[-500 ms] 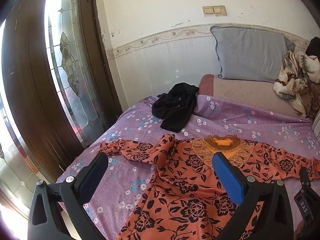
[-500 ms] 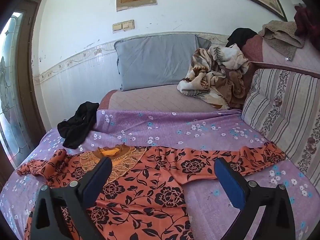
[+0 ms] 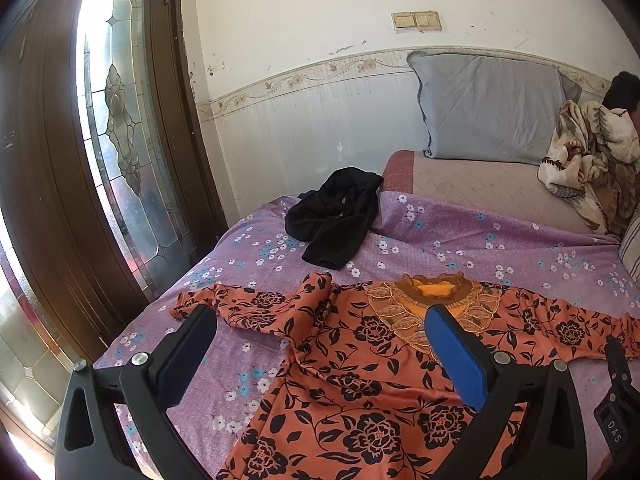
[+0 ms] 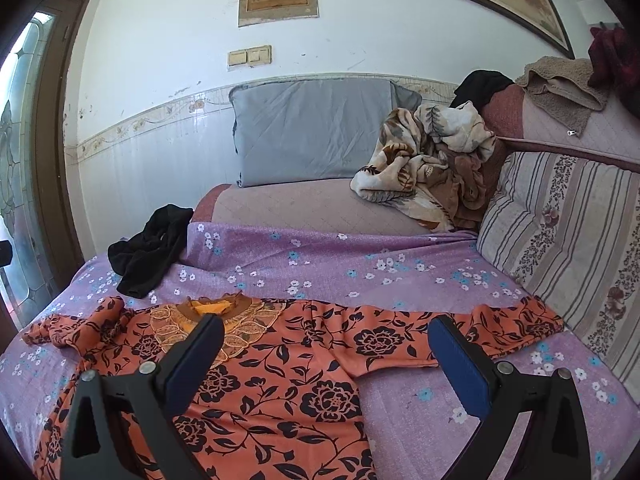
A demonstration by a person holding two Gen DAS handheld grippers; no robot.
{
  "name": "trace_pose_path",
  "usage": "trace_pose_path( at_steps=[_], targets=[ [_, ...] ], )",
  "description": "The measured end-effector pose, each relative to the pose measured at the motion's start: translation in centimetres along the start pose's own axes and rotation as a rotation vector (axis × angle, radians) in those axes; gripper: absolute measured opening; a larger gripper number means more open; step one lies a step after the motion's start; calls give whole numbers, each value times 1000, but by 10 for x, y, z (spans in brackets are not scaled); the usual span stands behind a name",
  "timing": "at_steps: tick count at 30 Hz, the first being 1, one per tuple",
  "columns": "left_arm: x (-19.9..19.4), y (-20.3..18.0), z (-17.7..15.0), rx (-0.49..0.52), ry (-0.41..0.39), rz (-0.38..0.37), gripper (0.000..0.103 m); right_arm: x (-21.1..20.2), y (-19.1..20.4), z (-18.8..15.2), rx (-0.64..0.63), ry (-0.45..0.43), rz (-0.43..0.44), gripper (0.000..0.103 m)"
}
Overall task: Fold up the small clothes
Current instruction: 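Move both grippers over the orange rose-print top toward its hem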
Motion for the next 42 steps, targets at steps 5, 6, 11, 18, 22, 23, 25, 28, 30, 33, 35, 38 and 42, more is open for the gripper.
trace_pose_path(
  at_steps=[5,6,11,18,22,23,25,28,30,33,35,38,42],
  targets=[
    [22,-18,-14,-28,17,-52,103,8,-2,-8,43,48,0,103],
    [27,-22,-18,-38,29,-63,103,10,-2,-10,48,54,-2,103],
    [54,-39,-36,-16,105,-93,103,25,0,-18,39,44,-14,103],
    [83,-42,-59,32,165,-76,103,51,13,-31,28,134,-7,103],
    [94,-46,-66,66,172,-67,103,58,21,-37,-4,163,-2,103],
    [96,-48,-67,72,173,-66,103,58,23,-38,-13,167,-3,103],
    [98,-51,-68,87,172,-66,103,60,23,-39,-32,172,-10,103],
    [101,-54,-69,97,170,-69,103,61,23,-39,-38,174,-13,103],
    [102,-57,-69,102,169,-69,103,62,20,-39,-46,179,-20,103],
    [104,-60,-69,107,171,-69,103,63,15,-39,-40,194,-19,103],
    [106,-63,-69,110,173,-76,103,64,13,-38,-29,199,-15,103],
    [108,-68,-73,127,184,-94,103,67,4,-37,2,213,-10,103],
    [125,-82,-90,149,302,-184,103,77,-30,-34,130,242,-9,103]
  ],
)
Point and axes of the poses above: each gripper's, at about its wrist camera, not at the fingertips, and x roughly the way its jaws point, y to its left, z to its top, the point moved 3 cm from there along x, roughly the way its jaws point, and after that the axes turned 13 degrees about z, right-handed, at the moved point
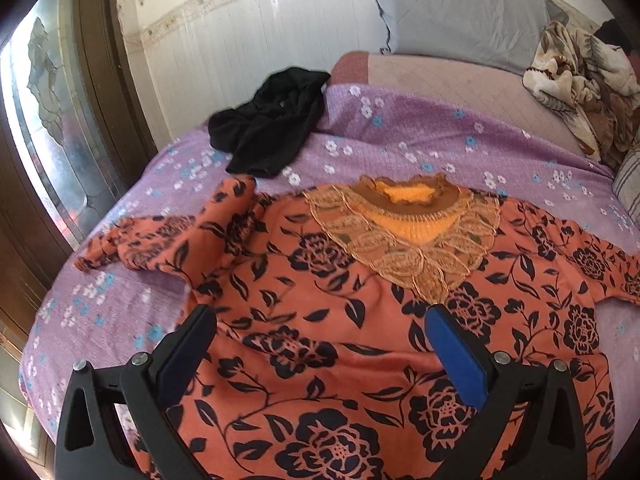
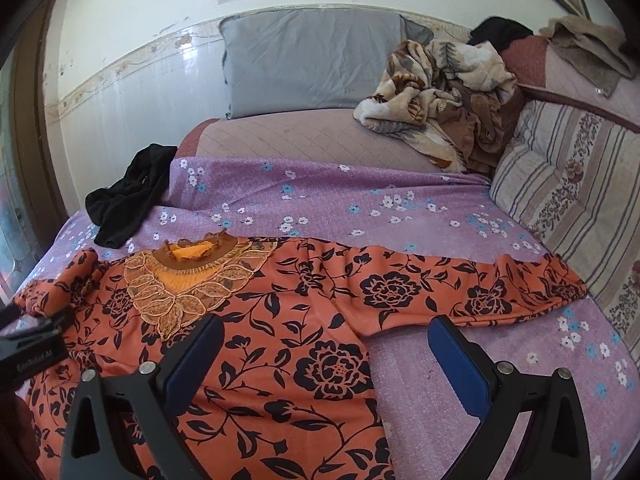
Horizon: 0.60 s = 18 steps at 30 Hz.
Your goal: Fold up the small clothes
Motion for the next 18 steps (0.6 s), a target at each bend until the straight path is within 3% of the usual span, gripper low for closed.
trace_pose_path(
  at_steps=[5,9,12,15,18],
  targets=[
    [45,-23,-25,48,203,-55,103,18,-87,9,339,67,51,103],
    [65,-35,-47,81,323,-102,103,24,-178,-2,763,49,160,97],
    [63,-36,-51,62,321,-117,103,23,-245,-16,1037,-7,199,79],
    [61,-38,-55,60,305,-111,103,11,-310,-25,1193,-106,110,66],
    [58,-40,-62,51,284,-92,103,1,-364,-39,1295,-197,32,64]
  ],
)
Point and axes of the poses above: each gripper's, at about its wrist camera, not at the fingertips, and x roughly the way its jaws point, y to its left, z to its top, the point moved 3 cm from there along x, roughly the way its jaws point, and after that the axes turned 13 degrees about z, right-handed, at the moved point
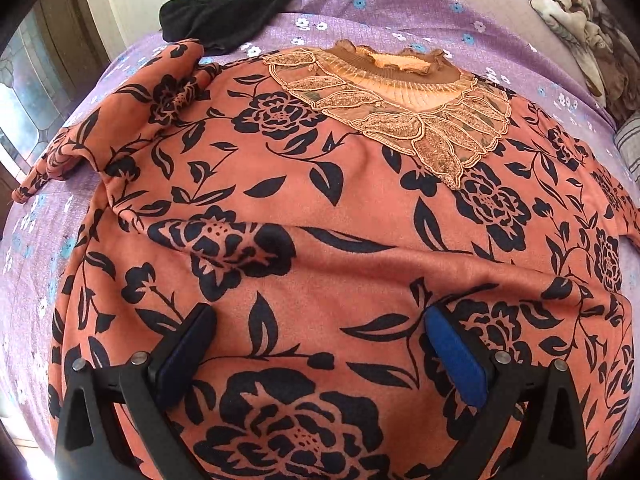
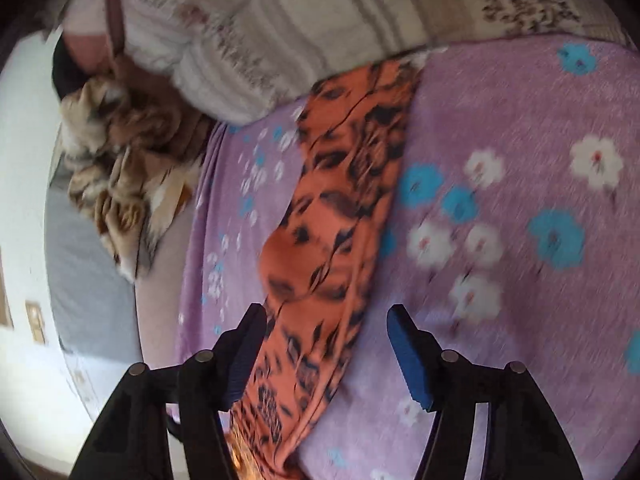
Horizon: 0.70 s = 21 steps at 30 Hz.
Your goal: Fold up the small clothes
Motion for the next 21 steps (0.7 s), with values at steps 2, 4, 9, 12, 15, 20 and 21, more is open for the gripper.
trace_pose_path(
  at_steps=[2,4,9,12,15,20,21],
  targets=[
    [0,0,-3,-5,12,-3,103,3,-12,23,69,-26,61,52],
    [1,1,-3,1,25,-7,103,8,-13,41,64,-50,88,42],
    [1,0,9,19,42,-4,103,27,-6,63,-36,-70,65,27],
    [-1,2,21,6,29,0,103,36,0,68,-99,-75,33,13],
    [-3,11,33,-38,3,45,103,35,13,58,-132,-61,53,7],
    [-13,34,49,-106,-44,105,103,35,88,4,-291,57,229,6],
    [-17,39,52,-114,-60,121,103,37,103,-15,-312,100,278,6]
  ],
)
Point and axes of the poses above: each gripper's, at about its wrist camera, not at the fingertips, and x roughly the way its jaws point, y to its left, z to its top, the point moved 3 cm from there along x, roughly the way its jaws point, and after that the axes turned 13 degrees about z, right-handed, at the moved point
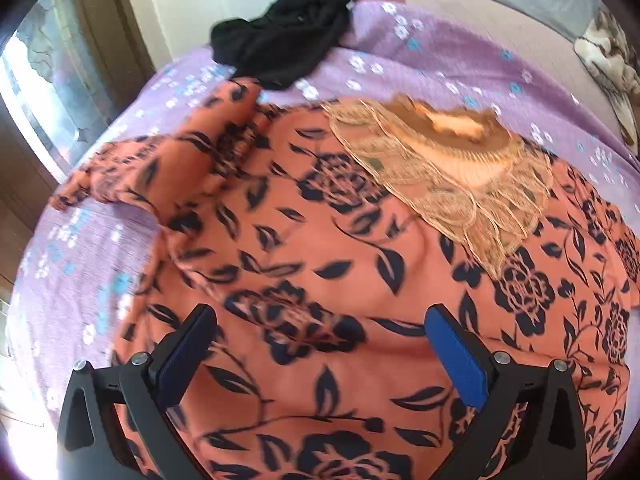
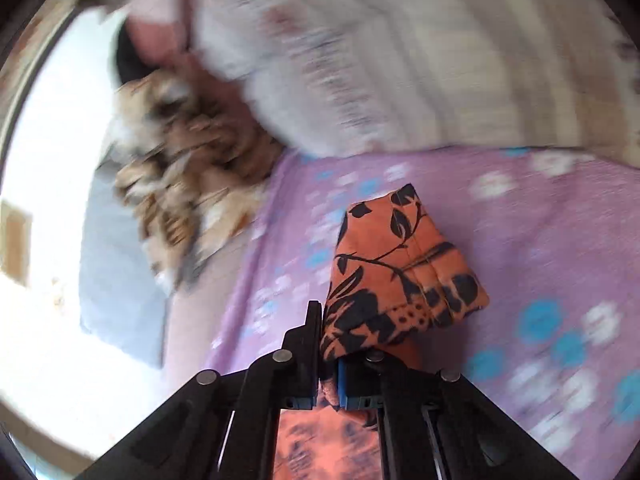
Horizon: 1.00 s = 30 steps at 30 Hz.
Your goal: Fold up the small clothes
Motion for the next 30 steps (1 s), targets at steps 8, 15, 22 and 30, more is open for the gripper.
trace_pose_path(
  at_steps=[8,15,22,30],
  targets=[
    [-2,48,12,-103,-22,30,103,82,122,-178,-100,437,286,6],
    [3,78,14,-153,-12,45,103,137,117,-337,-37,869,266,46],
    [9,83,14,-190,9,-60,103,121,106,-325,-36,796,242,89],
    [7,19,11,-58,56,-344,62,72,86,-236,17,552,169,64]
  ],
)
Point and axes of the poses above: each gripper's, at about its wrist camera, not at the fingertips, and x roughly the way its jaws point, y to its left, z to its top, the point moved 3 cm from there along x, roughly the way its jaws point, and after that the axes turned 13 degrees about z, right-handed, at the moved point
